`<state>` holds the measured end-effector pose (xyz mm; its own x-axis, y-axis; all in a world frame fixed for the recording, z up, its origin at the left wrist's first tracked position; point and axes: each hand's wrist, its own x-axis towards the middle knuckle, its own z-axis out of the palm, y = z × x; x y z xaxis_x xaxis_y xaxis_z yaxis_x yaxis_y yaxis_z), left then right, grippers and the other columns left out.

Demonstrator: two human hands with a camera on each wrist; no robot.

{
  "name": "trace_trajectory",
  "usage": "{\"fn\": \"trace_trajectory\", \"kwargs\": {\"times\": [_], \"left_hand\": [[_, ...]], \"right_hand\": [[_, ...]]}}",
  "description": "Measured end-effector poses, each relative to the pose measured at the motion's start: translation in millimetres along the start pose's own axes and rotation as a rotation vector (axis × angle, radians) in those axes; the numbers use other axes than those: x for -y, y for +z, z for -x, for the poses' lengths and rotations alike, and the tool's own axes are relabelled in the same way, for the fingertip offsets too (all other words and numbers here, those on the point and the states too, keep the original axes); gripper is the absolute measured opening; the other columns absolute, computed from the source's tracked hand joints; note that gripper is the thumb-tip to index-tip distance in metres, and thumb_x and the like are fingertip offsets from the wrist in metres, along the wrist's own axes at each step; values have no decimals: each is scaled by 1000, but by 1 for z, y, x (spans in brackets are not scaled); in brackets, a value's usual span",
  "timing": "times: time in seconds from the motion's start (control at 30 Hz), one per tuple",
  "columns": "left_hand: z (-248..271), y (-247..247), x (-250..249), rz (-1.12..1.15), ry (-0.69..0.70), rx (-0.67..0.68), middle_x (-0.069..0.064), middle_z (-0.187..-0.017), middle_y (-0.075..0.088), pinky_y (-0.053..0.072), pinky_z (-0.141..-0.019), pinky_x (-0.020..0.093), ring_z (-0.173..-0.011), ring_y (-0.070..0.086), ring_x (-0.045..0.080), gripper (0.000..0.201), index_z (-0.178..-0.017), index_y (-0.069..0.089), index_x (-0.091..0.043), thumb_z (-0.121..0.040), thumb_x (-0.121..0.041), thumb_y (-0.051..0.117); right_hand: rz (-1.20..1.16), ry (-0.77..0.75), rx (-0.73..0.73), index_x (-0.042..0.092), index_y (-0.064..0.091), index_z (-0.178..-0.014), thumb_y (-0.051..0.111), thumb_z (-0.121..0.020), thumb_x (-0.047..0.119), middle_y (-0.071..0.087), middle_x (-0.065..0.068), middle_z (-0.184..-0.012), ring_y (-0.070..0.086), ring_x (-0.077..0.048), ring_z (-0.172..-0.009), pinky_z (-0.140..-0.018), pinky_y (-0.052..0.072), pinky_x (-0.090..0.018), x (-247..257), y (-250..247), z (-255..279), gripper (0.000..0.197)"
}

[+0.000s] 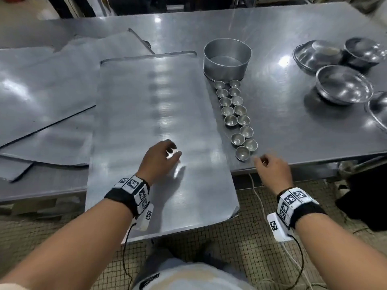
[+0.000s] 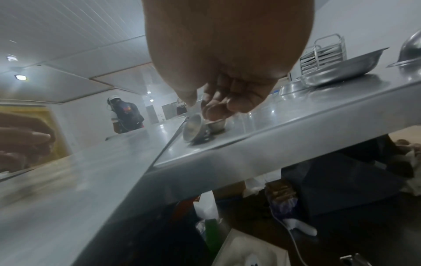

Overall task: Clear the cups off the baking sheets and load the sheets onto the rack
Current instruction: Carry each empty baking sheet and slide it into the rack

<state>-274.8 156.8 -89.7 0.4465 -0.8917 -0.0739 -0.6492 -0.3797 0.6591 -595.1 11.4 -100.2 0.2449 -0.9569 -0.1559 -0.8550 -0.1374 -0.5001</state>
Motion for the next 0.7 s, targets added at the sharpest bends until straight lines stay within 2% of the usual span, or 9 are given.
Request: {"fn": "trace_trajectory", "kwargs": {"times": [0.07, 0.13, 0.23, 0.37, 0.47, 0.53, 0.7], "left_hand": [[-16, 23, -24, 4, 91, 77, -6, -94, 65, 49, -77, 31, -82, 60, 12, 21, -104, 65, -21, -91, -37, 70], [-30, 46, -44, -9, 163, 133, -5, -96, 64, 50, -78, 32, -82, 59, 11, 21, -105, 65, -21, -91, -36, 69], [-49, 75, -68, -8, 220, 187, 0, -107, 65, 51, -83, 33, -87, 60, 13, 29, -116, 65, -18, -92, -34, 69], [-71, 102, -86, -37, 273, 242, 3, -121, 60, 49, -88, 33, -101, 62, 20, 41, -129, 63, -21, -92, -38, 68], [-82, 114, -95, -82, 334, 271, 5, -124, 57, 49, -91, 36, -109, 58, 23, 45, -133, 63, -24, -91, -38, 69], [-88, 118, -100, -156, 375, 290, 7, -125, 57, 50, -92, 41, -111, 56, 25, 45, -134, 63, -27, -91, -40, 69], [-103, 123, -106, -328, 405, 320, 5, -119, 60, 49, -89, 46, -110, 55, 28, 37, -129, 67, -30, -97, -47, 58]], "right_hand": [[10, 16, -36, 23, 61, -88, 56, -96, 44, 60, 3, -80, 59, -24, -80, -73, 44, -32, -6, -11, -13, 23], [28, 12, -37, 23, 65, -96, 58, -95, 39, 61, 3, -86, 59, -25, -85, -78, 46, -33, -9, -18, -27, 18], [19, -37, -15, 26, 66, -109, 58, -95, 39, 69, -1, -101, 62, -24, -89, -86, 51, -37, -6, -25, -51, 21], [16, -134, 47, 30, 64, -123, 56, -96, 38, 67, 0, -121, 62, -20, -95, -90, 51, -38, 3, -24, -85, 29], [26, -205, 134, 32, 64, -126, 57, -96, 37, 63, 2, -130, 62, -22, -109, -96, 50, -40, 5, -16, -102, 31], [40, -229, 166, 32, 64, -127, 59, -96, 38, 61, 3, -134, 61, -22, -112, -98, 49, -38, 3, -10, -110, 32], [116, -240, 189, 26, 65, -126, 54, -98, 41, 62, 2, -130, 60, -23, -114, -94, 45, -34, -2, -3, -120, 33]]}}
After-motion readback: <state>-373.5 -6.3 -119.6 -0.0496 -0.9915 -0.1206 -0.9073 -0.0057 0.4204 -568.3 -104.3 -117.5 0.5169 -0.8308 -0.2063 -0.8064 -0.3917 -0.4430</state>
